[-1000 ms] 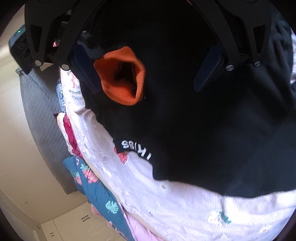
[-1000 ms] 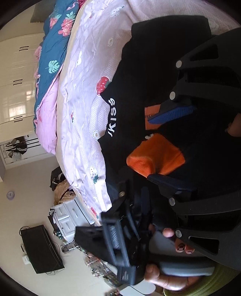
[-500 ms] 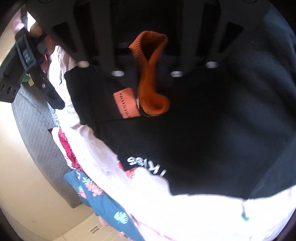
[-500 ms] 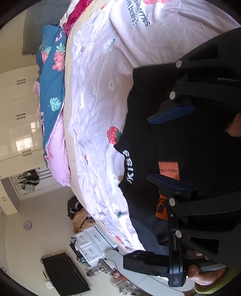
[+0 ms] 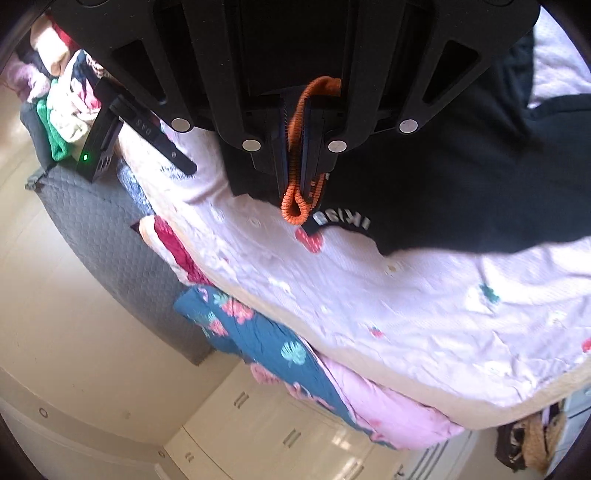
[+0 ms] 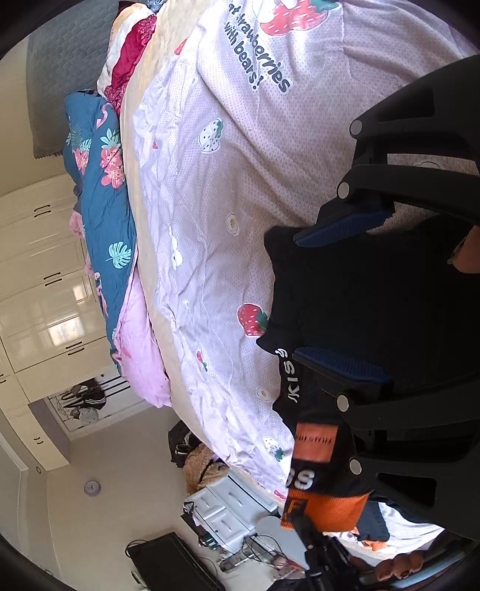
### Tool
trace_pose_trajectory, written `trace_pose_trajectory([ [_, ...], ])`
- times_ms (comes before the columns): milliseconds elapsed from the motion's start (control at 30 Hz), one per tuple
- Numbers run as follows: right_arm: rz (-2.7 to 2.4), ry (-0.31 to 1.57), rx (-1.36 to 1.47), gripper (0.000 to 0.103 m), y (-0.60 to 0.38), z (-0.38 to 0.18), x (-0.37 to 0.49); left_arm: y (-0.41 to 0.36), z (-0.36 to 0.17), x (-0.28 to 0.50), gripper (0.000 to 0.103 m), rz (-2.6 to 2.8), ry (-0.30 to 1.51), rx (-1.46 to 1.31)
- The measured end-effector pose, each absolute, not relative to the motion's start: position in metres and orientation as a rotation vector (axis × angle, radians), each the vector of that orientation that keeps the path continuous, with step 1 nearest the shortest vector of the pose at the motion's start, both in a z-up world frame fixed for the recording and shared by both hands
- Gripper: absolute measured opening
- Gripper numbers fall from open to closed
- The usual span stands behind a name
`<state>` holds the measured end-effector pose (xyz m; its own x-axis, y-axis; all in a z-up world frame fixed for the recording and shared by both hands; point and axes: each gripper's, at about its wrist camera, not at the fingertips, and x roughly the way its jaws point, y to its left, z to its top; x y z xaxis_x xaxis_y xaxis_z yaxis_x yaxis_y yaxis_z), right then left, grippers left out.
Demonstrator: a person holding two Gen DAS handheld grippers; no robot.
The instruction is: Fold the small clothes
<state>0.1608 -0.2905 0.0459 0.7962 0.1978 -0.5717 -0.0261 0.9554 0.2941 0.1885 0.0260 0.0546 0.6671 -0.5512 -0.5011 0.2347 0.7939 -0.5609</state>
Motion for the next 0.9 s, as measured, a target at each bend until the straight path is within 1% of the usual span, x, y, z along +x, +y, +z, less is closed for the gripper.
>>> trace_pose_trajectory([
  [200, 0.125, 0.646, 0.274, 0.055, -0.288, 0.044, 0.162, 0.045, 0.058, 0.190, 0.000, -0.410, 0.694, -0.504],
  [533, 0.150, 0.679, 0.224, 0.055, -0.269, 0.038, 0.166, 0.043, 0.033, 0.199, 0.001, -0.338, 0.784, -0.468],
  [700, 0.180, 0.696, 0.184, 0.055, -0.253, 0.034, 0.166, 0.053, 0.027, 0.199, 0.003, -0.268, 0.784, -0.450],
  [733, 0.184, 0.699, 0.173, 0.055, -0.249, 0.033, 0.166, 0.054, 0.028, 0.197, 0.006, -0.258, 0.778, -0.442],
  [767, 0.184, 0.703, 0.164, 0.055, -0.246, 0.032, 0.166, 0.054, 0.029, 0.196, 0.011, -0.246, 0.771, -0.430],
  [833, 0.195, 0.722, 0.147, 0.055, -0.240, 0.028, 0.167, 0.053, 0.032, 0.193, 0.015, -0.218, 0.756, -0.393],
  [900, 0.200, 0.744, 0.127, 0.055, -0.234, 0.024, 0.168, 0.048, 0.030, 0.193, 0.017, -0.225, 0.766, -0.373],
])
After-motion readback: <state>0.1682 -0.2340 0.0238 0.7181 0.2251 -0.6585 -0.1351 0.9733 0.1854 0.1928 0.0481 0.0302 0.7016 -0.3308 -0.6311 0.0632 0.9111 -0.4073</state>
